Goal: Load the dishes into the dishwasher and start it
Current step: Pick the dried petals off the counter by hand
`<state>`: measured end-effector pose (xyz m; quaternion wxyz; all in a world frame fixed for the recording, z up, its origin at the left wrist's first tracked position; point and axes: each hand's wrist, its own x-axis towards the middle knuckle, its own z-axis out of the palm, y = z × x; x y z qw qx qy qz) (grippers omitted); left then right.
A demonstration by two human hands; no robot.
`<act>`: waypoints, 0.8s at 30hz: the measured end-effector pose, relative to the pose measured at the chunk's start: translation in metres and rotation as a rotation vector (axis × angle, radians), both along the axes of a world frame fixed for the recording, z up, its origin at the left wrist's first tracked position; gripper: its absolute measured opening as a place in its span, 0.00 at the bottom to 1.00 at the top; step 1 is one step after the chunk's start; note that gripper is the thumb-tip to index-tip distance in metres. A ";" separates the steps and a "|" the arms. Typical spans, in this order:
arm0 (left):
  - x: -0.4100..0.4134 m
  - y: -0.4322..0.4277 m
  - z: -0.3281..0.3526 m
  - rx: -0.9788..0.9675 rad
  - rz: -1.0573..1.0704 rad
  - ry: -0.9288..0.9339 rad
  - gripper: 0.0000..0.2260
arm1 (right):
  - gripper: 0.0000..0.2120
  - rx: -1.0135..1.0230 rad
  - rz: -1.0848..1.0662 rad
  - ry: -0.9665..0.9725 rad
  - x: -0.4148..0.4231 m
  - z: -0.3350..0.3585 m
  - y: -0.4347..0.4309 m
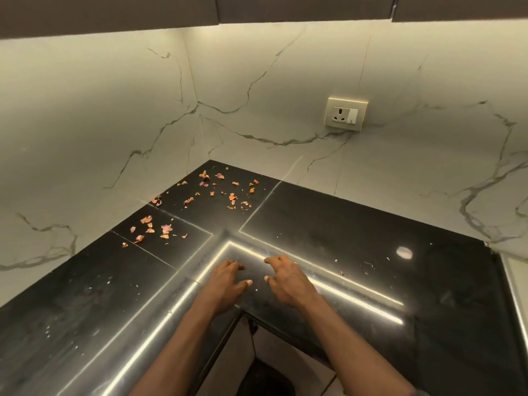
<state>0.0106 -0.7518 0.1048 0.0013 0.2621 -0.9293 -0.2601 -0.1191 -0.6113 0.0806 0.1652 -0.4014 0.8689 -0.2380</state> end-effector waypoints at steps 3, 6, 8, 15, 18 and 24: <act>-0.013 -0.026 -0.003 0.014 -0.012 -0.011 0.23 | 0.23 -0.019 -0.014 0.006 -0.008 -0.007 -0.024; -0.026 -0.054 -0.009 0.017 -0.031 -0.010 0.22 | 0.23 -0.046 -0.029 -0.003 -0.017 -0.013 -0.052; -0.032 -0.069 -0.013 0.048 -0.034 -0.008 0.22 | 0.23 -0.056 -0.052 -0.006 -0.022 -0.018 -0.066; -0.050 -0.113 -0.036 0.235 0.023 0.097 0.18 | 0.23 -0.009 -0.087 -0.019 -0.037 -0.048 -0.105; -0.057 -0.124 -0.051 0.431 0.177 0.186 0.14 | 0.24 0.043 -0.086 -0.036 -0.042 -0.062 -0.116; -0.089 -0.139 -0.071 1.085 0.577 0.497 0.06 | 0.17 0.061 -0.109 0.012 -0.087 -0.072 -0.160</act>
